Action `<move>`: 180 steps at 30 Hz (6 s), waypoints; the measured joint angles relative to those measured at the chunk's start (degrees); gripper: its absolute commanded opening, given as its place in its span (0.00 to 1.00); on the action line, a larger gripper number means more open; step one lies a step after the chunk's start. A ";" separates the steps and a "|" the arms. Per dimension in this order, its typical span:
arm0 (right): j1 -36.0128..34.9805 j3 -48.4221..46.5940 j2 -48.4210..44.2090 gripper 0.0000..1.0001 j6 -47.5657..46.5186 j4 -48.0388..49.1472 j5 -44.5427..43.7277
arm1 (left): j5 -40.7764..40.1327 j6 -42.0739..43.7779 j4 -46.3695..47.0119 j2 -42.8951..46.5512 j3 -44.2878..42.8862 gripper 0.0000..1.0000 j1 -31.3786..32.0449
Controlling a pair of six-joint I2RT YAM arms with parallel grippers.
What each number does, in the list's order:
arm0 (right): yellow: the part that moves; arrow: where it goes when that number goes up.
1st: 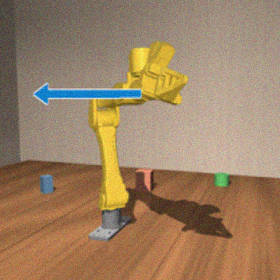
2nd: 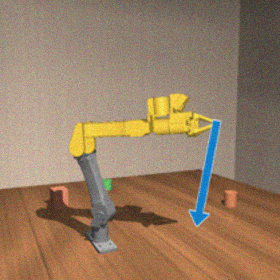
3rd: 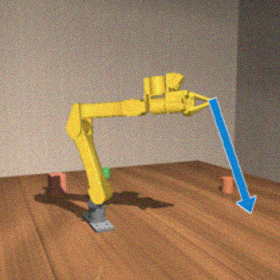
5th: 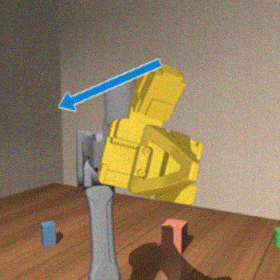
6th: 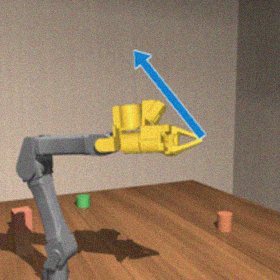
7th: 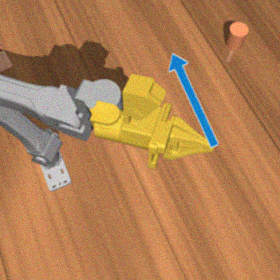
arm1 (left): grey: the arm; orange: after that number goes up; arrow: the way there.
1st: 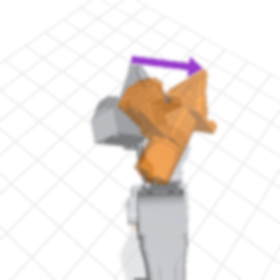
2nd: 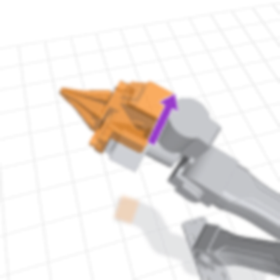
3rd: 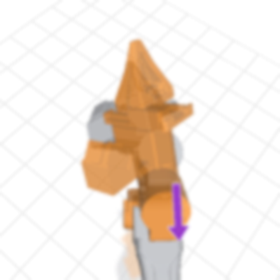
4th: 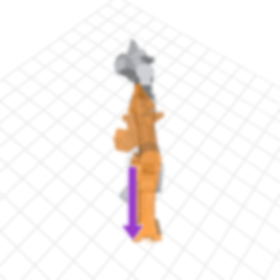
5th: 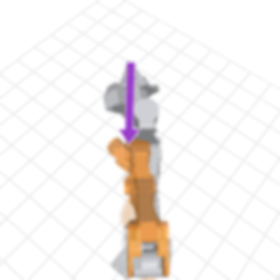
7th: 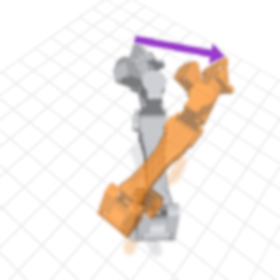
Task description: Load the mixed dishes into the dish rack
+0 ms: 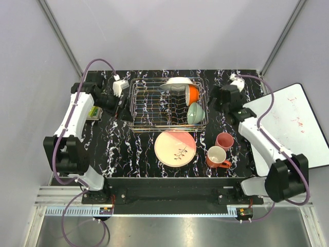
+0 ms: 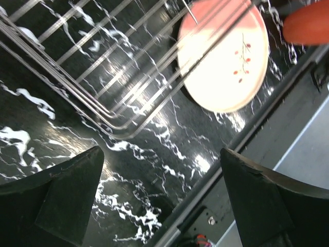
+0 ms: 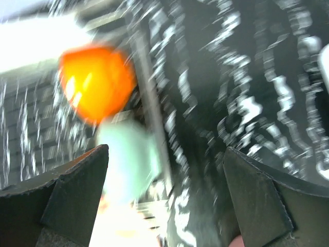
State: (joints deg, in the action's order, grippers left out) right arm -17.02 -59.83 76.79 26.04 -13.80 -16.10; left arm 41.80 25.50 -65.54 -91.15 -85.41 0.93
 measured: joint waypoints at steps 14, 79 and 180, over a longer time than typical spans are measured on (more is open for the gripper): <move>-19.08 17.07 -12.07 0.96 -4.59 0.98 5.29 | -0.44 10.58 -5.05 1.97 7.98 0.99 8.41; -14.58 16.63 -13.81 0.47 -8.13 14.88 13.22 | -5.09 8.52 8.00 0.13 15.72 0.99 18.36; -12.57 18.03 12.41 0.51 -0.24 10.19 24.55 | -4.48 5.51 12.72 -15.10 17.44 0.99 25.18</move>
State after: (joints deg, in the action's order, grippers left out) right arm -29.58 -41.80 89.21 25.80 -3.62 8.45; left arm 37.32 31.00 -52.82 -106.26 -67.96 26.11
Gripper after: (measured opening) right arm 0.552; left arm 0.988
